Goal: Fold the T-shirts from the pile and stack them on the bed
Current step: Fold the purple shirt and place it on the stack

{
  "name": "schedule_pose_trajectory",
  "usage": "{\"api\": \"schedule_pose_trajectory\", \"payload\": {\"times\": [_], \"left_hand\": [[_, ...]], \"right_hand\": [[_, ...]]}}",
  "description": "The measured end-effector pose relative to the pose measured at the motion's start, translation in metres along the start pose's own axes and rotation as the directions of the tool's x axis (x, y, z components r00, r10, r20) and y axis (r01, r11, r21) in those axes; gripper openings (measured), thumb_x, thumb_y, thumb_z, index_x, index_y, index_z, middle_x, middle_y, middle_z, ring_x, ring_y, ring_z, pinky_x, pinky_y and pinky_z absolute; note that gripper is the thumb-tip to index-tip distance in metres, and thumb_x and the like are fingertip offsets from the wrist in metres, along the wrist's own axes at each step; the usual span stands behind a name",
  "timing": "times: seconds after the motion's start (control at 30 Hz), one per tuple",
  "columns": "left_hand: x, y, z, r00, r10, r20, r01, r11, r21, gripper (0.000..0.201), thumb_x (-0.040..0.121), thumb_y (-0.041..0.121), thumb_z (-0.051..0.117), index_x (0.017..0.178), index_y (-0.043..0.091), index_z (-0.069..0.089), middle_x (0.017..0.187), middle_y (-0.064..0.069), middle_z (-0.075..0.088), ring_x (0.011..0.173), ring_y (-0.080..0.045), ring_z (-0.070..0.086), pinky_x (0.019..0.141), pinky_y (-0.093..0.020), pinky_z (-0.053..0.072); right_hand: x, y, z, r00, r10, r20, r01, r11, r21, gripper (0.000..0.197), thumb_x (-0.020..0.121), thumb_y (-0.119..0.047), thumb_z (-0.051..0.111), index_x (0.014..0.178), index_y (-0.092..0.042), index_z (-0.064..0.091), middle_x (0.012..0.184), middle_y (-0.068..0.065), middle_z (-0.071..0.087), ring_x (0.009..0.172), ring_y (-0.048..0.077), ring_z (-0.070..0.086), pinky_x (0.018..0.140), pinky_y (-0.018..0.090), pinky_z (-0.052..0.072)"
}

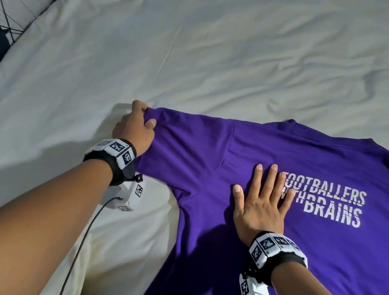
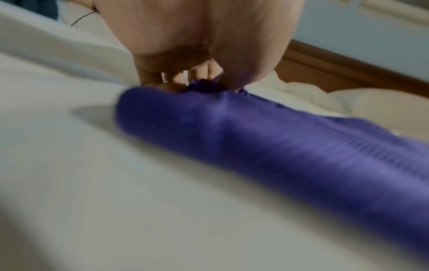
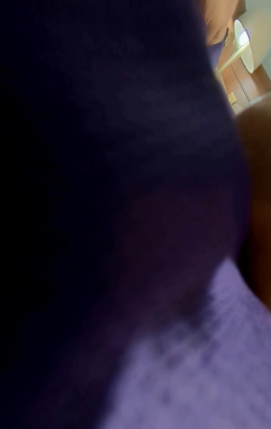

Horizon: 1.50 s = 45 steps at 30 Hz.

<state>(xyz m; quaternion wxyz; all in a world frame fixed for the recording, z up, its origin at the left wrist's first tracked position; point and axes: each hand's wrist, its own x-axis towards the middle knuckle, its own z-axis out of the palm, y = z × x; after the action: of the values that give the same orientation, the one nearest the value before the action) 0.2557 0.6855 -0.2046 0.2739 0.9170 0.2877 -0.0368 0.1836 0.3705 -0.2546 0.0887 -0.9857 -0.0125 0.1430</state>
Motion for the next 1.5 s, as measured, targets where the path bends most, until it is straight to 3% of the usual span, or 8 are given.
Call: {"api": "schedule_pose_trajectory", "payload": {"times": [0.3,0.43,0.5,0.63,0.8,1.13,1.27,1.5], "left_hand": [[-0.105,0.007,0.012,0.944,0.055,-0.326,-0.062,0.998,-0.010,0.040,0.098,0.040,0.055,0.127,0.012,0.050,0.125,-0.019,0.049,0.117,-0.040,0.047,0.093,-0.053,0.041],[-0.205,0.009,0.033,0.984,-0.169,0.060,0.168,0.985,0.029,0.042,0.098,0.052,0.047,0.114,0.014,0.054,0.120,-0.014,0.060,0.113,-0.038,0.055,0.092,-0.048,0.046],[-0.240,0.007,0.046,0.972,-0.095,0.216,0.056,0.982,0.179,0.041,0.101,0.049,0.043,0.116,0.014,0.057,0.120,-0.012,0.063,0.114,-0.036,0.055,0.092,-0.045,0.045],[-0.240,-0.010,0.046,0.988,-0.041,0.147,0.017,0.986,0.163,0.030,0.107,0.036,0.040,0.121,0.013,0.052,0.113,-0.018,0.067,0.106,-0.040,0.061,0.080,-0.045,0.044],[-0.258,-0.018,0.030,0.982,-0.104,0.156,0.082,0.986,0.143,0.055,0.099,0.067,0.033,0.111,0.016,0.050,0.103,-0.013,0.066,0.097,-0.040,0.063,0.079,-0.044,0.043],[-0.310,-0.076,0.020,0.993,0.003,0.115,-0.040,0.946,0.320,0.058,0.103,0.062,0.021,0.117,0.010,0.043,0.103,-0.015,0.071,0.093,-0.039,0.068,0.069,-0.039,0.038],[-0.358,-0.081,0.019,0.980,-0.099,0.170,0.043,0.951,0.306,0.049,0.103,0.052,0.040,0.124,0.008,0.041,0.116,-0.017,0.063,0.098,-0.042,0.065,0.071,-0.039,0.037],[-0.387,-0.121,0.010,0.992,0.122,-0.008,-0.109,0.915,0.390,0.024,0.094,0.012,0.067,0.110,0.000,0.053,0.105,-0.027,0.057,0.090,-0.046,0.063,0.070,-0.053,0.055]], "right_hand": [[-0.001,0.000,-0.004,1.000,0.003,0.012,-0.003,0.999,0.032,0.073,0.101,-0.064,0.004,0.161,-0.025,-0.009,0.168,0.005,-0.019,0.153,0.025,-0.022,0.122,0.052,-0.016],[-0.020,0.002,-0.024,0.993,-0.006,0.121,-0.010,0.991,0.133,0.069,0.101,-0.061,0.005,0.161,-0.030,-0.010,0.168,-0.002,-0.021,0.153,0.017,-0.024,0.122,0.050,-0.018],[-0.044,0.006,-0.030,0.989,-0.002,0.151,-0.024,0.985,0.172,0.068,0.102,-0.059,0.006,0.162,-0.029,-0.007,0.168,-0.003,-0.018,0.153,0.014,-0.022,0.122,0.050,-0.017],[-0.115,0.024,-0.022,0.997,0.001,0.077,-0.012,0.990,0.138,0.074,0.098,-0.063,0.000,0.161,-0.026,-0.006,0.168,-0.002,-0.018,0.152,0.014,-0.026,0.122,0.044,-0.020],[-0.201,0.058,0.010,0.995,0.033,0.093,-0.040,0.997,0.073,0.078,0.097,-0.065,0.003,0.162,-0.024,-0.006,0.166,-0.001,-0.023,0.151,0.017,-0.029,0.123,0.046,-0.015],[-0.288,0.087,0.034,0.966,0.112,0.232,-0.118,0.993,0.012,0.076,0.091,-0.068,-0.009,0.157,-0.032,-0.023,0.163,-0.007,-0.033,0.149,0.016,-0.033,0.123,0.048,-0.014],[-0.319,0.067,0.030,0.955,0.098,0.279,-0.119,0.991,0.061,0.078,0.091,-0.068,-0.009,0.158,-0.030,-0.020,0.165,0.000,-0.028,0.151,0.023,-0.028,0.123,0.050,-0.015],[-0.374,0.079,0.040,0.954,0.042,0.297,-0.055,0.998,0.035,0.076,0.090,-0.066,-0.011,0.158,-0.035,-0.017,0.166,-0.003,-0.025,0.151,0.019,-0.027,0.123,0.047,-0.015]]}}
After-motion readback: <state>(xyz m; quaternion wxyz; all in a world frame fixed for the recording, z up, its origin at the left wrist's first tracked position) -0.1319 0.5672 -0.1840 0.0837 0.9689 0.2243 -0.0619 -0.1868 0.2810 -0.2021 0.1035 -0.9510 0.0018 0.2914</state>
